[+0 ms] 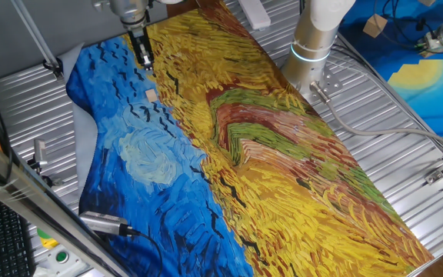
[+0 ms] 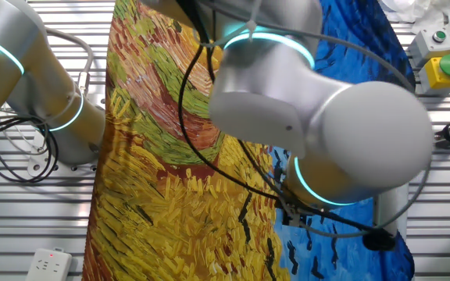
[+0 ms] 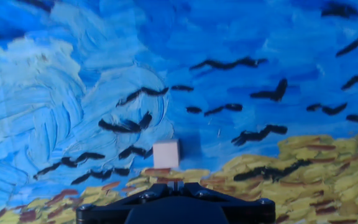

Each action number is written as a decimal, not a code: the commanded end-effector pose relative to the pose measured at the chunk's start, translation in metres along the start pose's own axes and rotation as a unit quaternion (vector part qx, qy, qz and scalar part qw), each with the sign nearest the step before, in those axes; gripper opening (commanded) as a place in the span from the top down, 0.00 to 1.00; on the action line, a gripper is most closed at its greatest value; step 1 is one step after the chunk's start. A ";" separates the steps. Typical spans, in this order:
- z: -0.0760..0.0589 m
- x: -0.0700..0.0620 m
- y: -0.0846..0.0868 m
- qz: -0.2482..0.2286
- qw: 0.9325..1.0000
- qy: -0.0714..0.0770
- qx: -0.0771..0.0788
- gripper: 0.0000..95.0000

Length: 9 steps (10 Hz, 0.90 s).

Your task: Pick up the small block on the left and move it to the right

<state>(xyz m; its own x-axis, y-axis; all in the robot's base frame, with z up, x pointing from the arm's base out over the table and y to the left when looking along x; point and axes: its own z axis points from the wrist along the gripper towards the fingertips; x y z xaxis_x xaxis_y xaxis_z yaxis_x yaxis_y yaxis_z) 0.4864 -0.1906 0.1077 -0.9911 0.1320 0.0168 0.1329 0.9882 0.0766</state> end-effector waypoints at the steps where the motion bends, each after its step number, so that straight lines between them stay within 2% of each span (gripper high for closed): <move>1: 0.006 -0.006 0.000 -0.015 0.998 0.053 0.035 1.00; 2: 0.009 -0.007 0.000 -0.017 0.998 0.047 0.038 1.00; 4: 0.006 -0.014 0.001 -0.009 0.998 0.047 0.035 1.00; 5: 0.004 -0.019 0.002 -0.004 0.999 0.047 0.026 1.00; 6: 0.004 -0.021 0.002 -0.001 0.999 0.046 0.022 1.00; 7: 0.005 -0.019 0.006 0.007 0.999 0.042 0.009 1.00; 8: 0.006 -0.019 0.009 0.013 0.999 0.040 0.008 1.00; 9: 0.006 -0.017 0.023 0.030 0.999 0.040 0.006 1.00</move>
<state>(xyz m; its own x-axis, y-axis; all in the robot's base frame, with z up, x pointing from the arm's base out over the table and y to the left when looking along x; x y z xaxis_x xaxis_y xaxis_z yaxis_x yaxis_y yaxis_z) 0.5078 -0.1755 0.1029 -0.9780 0.1574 0.1368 0.1644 0.9855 0.0412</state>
